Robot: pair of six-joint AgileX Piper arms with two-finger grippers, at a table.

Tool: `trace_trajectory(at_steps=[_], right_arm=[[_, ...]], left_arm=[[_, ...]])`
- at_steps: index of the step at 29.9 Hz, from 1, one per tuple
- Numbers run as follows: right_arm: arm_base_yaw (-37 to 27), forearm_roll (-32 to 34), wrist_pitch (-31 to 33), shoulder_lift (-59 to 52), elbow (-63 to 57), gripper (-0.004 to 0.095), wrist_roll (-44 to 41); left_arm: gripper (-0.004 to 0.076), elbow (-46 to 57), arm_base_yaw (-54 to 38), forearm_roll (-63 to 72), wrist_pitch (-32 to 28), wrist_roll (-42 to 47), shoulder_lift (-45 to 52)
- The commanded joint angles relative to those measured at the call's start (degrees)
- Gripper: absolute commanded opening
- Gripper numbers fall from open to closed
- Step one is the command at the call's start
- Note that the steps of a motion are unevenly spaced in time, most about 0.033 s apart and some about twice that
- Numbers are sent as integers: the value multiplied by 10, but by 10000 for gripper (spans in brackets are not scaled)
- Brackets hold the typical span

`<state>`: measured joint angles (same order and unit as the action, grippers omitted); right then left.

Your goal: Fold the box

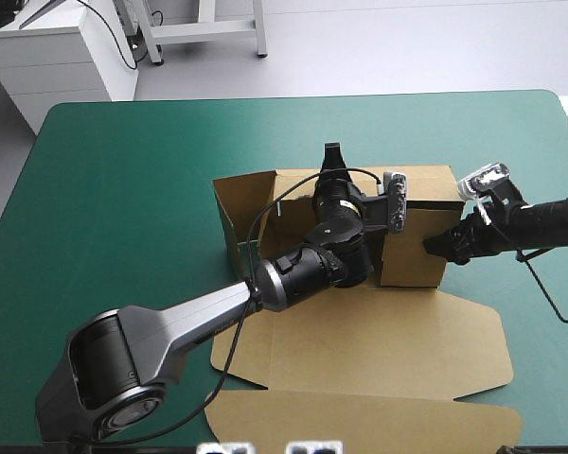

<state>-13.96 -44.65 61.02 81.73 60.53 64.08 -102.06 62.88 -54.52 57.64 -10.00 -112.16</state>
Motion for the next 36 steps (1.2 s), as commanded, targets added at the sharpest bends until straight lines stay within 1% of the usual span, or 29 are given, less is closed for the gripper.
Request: trace_trajectory(at_steps=[1,4,6,8,9,10,12,13,15,18,21,28,30,33,36], right_arm=[[-1,-73,-11,2,11,655,32],[-1,-112,-11,13,11,655,53],[-1,-125,-14,20,11,646,57],[-1,-130,-23,27,11,585,44],[-1,-128,-26,31,11,519,37],[-1,-127,-28,34,11,429,37],[-1,-127,-28,37,11,216,55],[-1,-129,-28,37,11,126,72],[-1,-133,-26,37,11,43,101],[-1,-146,-37,37,11,32,99],[-1,-152,-38,37,11,1,99],[0,-132,-42,37,11,4,49],[6,-116,-55,37,11,4,29],[34,-62,-93,36,11,4,-27],[75,-4,-132,36,11,4,-80]], left_arm=[[-8,-11,8,38,-16,11,18],[-8,-11,8,38,-17,11,18],[-8,-11,8,38,-17,11,18],[-8,-11,8,37,-17,11,18],[-8,-11,8,37,-18,11,18],[-8,-11,8,37,-19,11,18],[-8,-11,8,37,-22,11,18],[-8,-11,8,36,-22,11,18],[-8,-11,8,34,-27,11,18],[-8,-11,8,34,-33,11,18],[-8,-11,8,34,-33,11,18],[-8,-11,8,33,-32,20,18],[2,-11,8,30,-32,23,18],[67,-11,8,20,-29,23,18],[223,-11,7,20,-26,29,18]])
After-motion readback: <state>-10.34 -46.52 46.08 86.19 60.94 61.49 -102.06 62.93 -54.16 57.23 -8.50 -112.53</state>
